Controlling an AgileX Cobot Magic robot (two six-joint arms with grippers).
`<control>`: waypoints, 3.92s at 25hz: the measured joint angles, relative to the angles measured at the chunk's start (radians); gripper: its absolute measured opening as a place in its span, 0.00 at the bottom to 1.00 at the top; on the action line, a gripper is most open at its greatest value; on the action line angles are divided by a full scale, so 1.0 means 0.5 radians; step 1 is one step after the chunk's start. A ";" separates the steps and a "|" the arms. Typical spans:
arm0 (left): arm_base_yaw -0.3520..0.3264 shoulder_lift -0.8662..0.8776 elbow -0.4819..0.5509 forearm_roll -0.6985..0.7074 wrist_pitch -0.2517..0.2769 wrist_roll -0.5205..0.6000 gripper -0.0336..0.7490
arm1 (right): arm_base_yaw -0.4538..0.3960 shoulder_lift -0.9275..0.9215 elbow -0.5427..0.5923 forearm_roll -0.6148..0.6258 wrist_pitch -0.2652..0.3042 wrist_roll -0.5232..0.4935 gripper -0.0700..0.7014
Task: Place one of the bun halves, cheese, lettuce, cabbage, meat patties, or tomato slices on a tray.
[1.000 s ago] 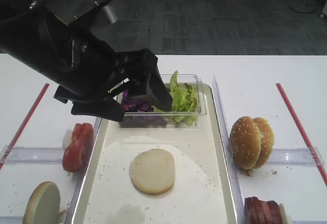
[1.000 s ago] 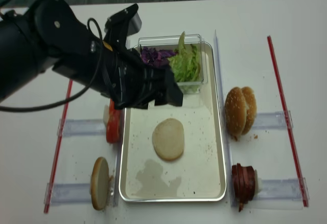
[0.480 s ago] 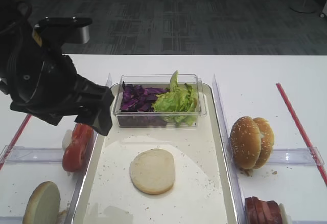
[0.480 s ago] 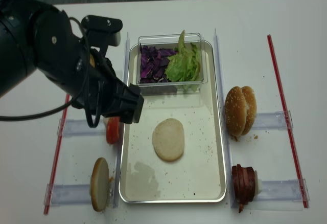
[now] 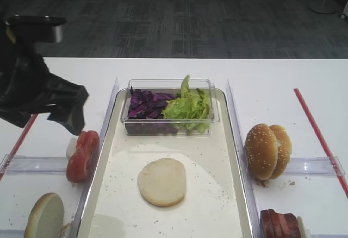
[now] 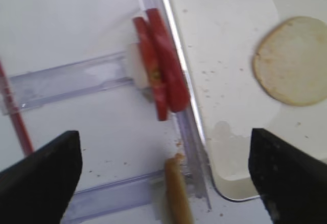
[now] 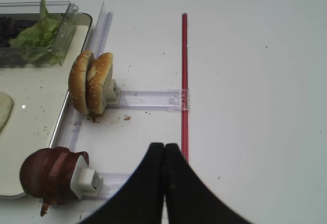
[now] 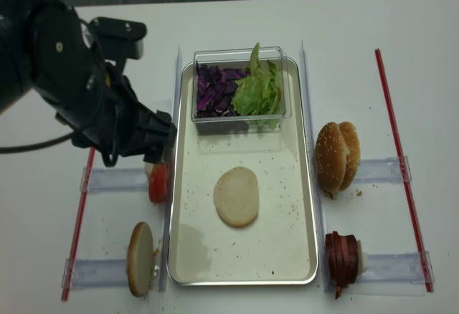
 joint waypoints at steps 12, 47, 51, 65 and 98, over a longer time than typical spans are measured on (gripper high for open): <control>0.863 -0.017 0.000 0.115 0.182 0.242 0.82 | 0.000 0.000 0.000 0.000 0.000 0.000 0.56; 0.866 -2.414 1.098 0.015 0.286 0.336 0.82 | 0.000 0.000 0.000 0.000 0.000 -0.008 0.56; 0.866 -2.612 1.130 0.003 0.286 0.340 0.82 | 0.000 0.000 0.000 0.000 0.000 -0.008 0.56; 0.866 -2.839 1.130 -0.005 0.291 0.404 0.82 | 0.000 0.000 0.000 0.000 0.000 -0.008 0.56; 0.866 -2.843 1.130 -0.050 0.291 0.404 0.90 | 0.000 0.000 0.000 0.000 0.000 -0.008 0.56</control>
